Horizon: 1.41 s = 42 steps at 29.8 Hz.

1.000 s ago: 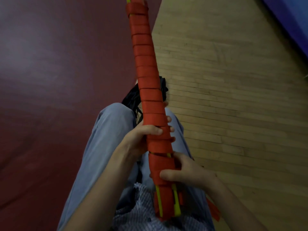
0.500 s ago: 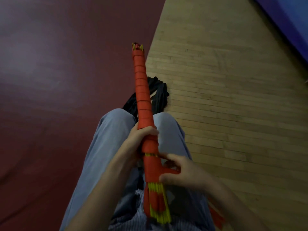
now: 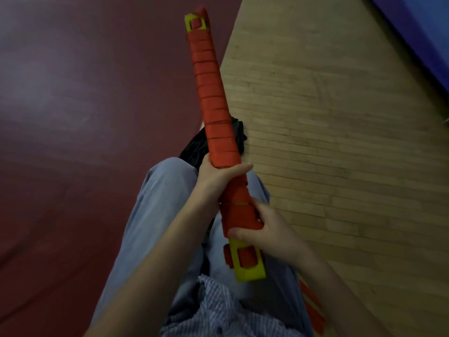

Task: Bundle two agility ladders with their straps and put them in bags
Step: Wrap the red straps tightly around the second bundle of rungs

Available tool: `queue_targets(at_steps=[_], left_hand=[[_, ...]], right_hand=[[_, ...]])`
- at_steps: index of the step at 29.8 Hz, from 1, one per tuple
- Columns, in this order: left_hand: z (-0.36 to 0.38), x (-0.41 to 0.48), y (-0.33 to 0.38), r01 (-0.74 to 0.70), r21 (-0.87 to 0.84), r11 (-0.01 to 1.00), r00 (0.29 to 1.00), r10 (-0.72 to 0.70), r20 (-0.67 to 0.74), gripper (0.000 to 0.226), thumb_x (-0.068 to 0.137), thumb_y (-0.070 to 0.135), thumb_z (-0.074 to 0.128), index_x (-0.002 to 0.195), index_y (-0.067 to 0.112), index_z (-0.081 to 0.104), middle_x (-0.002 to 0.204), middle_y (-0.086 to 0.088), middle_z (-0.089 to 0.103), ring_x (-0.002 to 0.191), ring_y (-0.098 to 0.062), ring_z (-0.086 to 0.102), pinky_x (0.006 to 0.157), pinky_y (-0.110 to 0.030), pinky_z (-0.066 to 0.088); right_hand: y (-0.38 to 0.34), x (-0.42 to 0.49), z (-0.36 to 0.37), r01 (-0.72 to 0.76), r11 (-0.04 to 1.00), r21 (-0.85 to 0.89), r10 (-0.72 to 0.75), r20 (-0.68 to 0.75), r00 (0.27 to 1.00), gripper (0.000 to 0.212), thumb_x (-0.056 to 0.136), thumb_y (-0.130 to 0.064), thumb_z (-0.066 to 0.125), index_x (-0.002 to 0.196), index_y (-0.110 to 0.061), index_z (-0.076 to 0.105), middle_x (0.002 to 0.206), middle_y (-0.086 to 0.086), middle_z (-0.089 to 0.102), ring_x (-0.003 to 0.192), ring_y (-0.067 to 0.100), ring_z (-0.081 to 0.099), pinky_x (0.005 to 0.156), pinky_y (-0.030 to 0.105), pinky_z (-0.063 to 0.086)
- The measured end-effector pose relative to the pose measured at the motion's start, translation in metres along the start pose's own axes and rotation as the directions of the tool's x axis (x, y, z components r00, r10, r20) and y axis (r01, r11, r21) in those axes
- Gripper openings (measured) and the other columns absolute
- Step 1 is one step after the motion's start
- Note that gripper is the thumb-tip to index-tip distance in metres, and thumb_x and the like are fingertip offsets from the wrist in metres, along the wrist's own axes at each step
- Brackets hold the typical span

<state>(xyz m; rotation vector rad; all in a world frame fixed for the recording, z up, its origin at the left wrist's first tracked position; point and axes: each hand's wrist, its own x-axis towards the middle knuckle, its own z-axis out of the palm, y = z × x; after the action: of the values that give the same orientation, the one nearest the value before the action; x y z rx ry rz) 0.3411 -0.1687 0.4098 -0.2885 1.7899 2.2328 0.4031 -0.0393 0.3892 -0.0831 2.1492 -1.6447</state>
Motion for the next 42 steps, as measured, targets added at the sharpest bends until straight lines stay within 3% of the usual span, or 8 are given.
queue_targets(at_steps=[6,16,21,24,28,34,37,42], left_hand=[[-0.002,-0.006,0.000,0.088,-0.277,0.957,0.992,-0.060,0.107,0.031,0.061,0.012,0.069,0.089,0.010,0.057,0.066,-0.003,0.061,0.054,-0.013,0.059,0.049,-0.021,0.051],[-0.007,0.000,0.002,0.111,-0.460,0.881,0.889,0.120,0.443,0.046,0.054,0.012,0.062,0.099,0.018,0.063,0.081,0.002,0.066,0.068,-0.010,0.065,0.067,-0.028,0.056],[0.006,-0.006,0.010,-0.043,0.079,0.996,0.992,0.033,0.124,0.037,0.071,-0.005,0.071,0.098,0.010,0.050,0.079,-0.002,0.055,0.070,-0.013,0.058,0.057,-0.020,0.052],[0.015,-0.008,0.000,-0.034,-0.015,0.999,0.998,0.033,-0.062,0.034,0.072,-0.010,0.067,0.094,0.009,0.049,0.076,-0.004,0.052,0.064,-0.015,0.054,0.050,-0.020,0.050],[-0.001,-0.009,-0.002,0.083,-0.210,0.974,0.996,-0.074,0.048,0.033,0.060,-0.004,0.066,0.087,0.012,0.057,0.070,-0.003,0.062,0.064,-0.015,0.060,0.056,-0.027,0.054],[-0.025,-0.019,-0.003,0.128,-0.229,0.965,0.964,-0.067,0.257,0.039,0.059,0.005,0.063,0.097,0.015,0.059,0.078,0.002,0.070,0.073,-0.012,0.068,0.063,-0.029,0.058],[-0.027,-0.018,0.000,0.105,0.040,0.994,0.991,-0.108,0.074,0.042,0.070,0.008,0.076,0.106,0.010,0.054,0.090,-0.005,0.065,0.079,-0.016,0.065,0.060,-0.024,0.056],[-0.012,-0.023,-0.017,0.009,0.015,1.000,0.953,-0.004,-0.304,0.034,0.071,-0.002,0.072,0.080,0.020,0.048,0.077,-0.001,0.055,0.066,-0.013,0.055,0.055,-0.024,0.050]], right_hand=[[-0.001,-0.009,-0.010,-0.116,0.947,0.299,0.005,0.347,0.938,0.091,0.037,-0.066,0.081,0.115,-0.032,0.047,0.097,-0.014,0.071,0.091,0.003,0.066,0.072,0.017,0.051],[0.003,-0.012,-0.009,-0.134,0.906,0.402,0.010,0.295,0.955,0.057,0.050,-0.032,0.075,0.103,-0.023,0.057,0.081,-0.010,0.072,0.075,0.002,0.067,0.064,0.016,0.050],[0.007,-0.002,-0.009,-0.029,0.993,0.118,0.023,0.052,0.998,0.040,0.072,-0.020,0.076,0.102,-0.037,0.055,0.097,-0.006,0.067,0.079,-0.001,0.066,0.068,0.016,0.049],[0.011,-0.001,-0.007,-0.005,0.999,0.048,0.005,0.001,1.000,0.044,0.059,-0.043,0.078,0.098,-0.044,0.057,0.096,-0.011,0.067,0.088,0.000,0.065,0.074,0.020,0.049],[0.005,-0.006,-0.020,-0.076,0.988,0.133,0.039,0.264,0.964,0.075,0.035,-0.072,0.076,0.097,-0.036,0.059,0.088,-0.019,0.071,0.085,-0.001,0.066,0.070,0.016,0.050],[-0.001,-0.009,-0.008,-0.055,0.992,0.116,0.021,0.275,0.961,0.051,0.055,-0.044,0.071,0.102,-0.033,0.057,0.087,-0.019,0.070,0.084,0.002,0.067,0.071,0.019,0.051],[-0.002,-0.012,0.001,-0.009,0.996,-0.087,0.018,0.104,0.994,0.042,0.059,-0.047,0.073,0.098,-0.042,0.057,0.088,-0.010,0.069,0.081,0.006,0.068,0.075,0.031,0.056],[-0.005,-0.015,0.020,0.027,0.963,-0.267,-0.005,0.085,0.996,0.035,0.075,-0.042,0.072,0.102,-0.041,0.051,0.091,-0.010,0.066,0.085,0.007,0.065,0.079,0.030,0.054]])
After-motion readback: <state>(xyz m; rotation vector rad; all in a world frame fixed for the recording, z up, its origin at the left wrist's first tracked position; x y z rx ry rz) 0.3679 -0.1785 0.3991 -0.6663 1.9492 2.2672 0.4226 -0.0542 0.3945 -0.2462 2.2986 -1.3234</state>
